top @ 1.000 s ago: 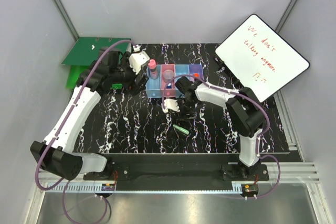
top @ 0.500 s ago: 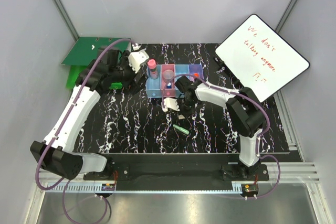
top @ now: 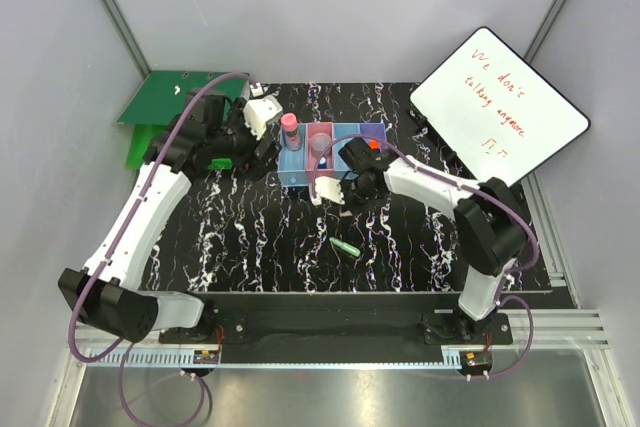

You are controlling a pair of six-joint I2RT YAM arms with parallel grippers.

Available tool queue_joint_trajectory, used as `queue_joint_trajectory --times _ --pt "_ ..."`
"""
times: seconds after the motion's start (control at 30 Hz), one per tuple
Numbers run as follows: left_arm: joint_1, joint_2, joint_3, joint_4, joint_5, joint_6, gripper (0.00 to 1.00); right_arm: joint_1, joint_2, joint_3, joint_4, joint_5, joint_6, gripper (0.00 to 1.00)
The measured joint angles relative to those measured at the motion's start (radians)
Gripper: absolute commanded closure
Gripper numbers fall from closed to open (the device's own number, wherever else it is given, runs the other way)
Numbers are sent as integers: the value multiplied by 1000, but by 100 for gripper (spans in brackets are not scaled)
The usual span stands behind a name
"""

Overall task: Sort the stationery into containers
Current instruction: Pick up the stationery from the center of the board.

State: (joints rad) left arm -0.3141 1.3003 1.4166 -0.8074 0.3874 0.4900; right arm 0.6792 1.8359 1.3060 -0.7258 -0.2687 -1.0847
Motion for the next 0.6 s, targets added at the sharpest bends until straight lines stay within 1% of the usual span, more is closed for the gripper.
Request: queue_joint_trajectory --times 0.17,0.3,0.47,0.6 --pt "2 6 -4 2 25 -22 1 0 -100 -27 27 22 28 100" --pt "3 32 -10 13 68 -47 1 0 -150 -51 51 52 42 100" --pt "5 117 -13 19 168 -104 1 0 -193 -61 80 96 63 100" --pt "9 223 -3 22 288 -167 3 0 -254 -64 110 131 84 100"
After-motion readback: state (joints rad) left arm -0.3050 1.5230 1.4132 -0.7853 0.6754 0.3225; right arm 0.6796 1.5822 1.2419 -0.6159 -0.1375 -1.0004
